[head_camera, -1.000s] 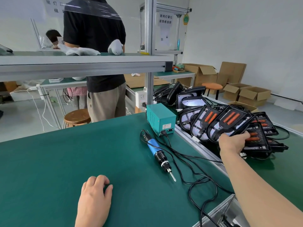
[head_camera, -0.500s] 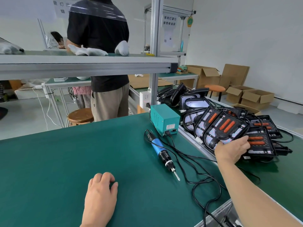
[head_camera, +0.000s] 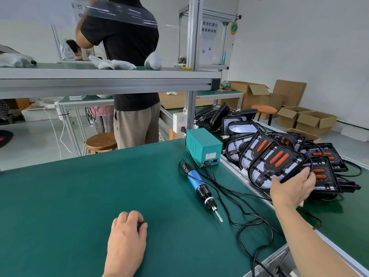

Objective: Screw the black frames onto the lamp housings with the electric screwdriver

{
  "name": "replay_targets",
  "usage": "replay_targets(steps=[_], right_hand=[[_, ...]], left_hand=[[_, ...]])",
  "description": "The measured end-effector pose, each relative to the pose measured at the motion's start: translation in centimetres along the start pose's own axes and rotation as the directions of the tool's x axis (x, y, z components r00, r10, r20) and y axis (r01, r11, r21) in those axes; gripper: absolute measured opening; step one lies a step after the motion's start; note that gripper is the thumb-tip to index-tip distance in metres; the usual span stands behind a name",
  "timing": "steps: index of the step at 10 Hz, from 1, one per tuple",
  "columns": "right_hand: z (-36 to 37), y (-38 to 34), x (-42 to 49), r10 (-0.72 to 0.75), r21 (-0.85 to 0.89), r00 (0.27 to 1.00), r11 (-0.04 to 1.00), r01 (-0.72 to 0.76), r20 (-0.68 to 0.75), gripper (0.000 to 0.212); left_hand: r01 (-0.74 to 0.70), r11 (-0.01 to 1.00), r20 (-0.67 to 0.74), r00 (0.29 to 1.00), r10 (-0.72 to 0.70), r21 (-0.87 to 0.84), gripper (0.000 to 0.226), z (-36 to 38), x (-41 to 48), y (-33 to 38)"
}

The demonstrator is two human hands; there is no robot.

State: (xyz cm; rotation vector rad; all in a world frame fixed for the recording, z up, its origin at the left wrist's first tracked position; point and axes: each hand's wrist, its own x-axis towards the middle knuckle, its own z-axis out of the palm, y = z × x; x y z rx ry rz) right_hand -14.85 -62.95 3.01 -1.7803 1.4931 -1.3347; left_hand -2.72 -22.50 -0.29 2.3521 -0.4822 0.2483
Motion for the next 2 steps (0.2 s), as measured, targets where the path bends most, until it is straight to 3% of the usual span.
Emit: replay_targets(steps=[2], right_hand=[[-0.36,0.41,0.10,-0.002,0.056,1.000,0.998,0.004,-0.030,0.094]], left_hand=[[0.003,1.000,-0.025,1.000,-0.003,-0.004,0.007,0.36,0.06,-0.18]])
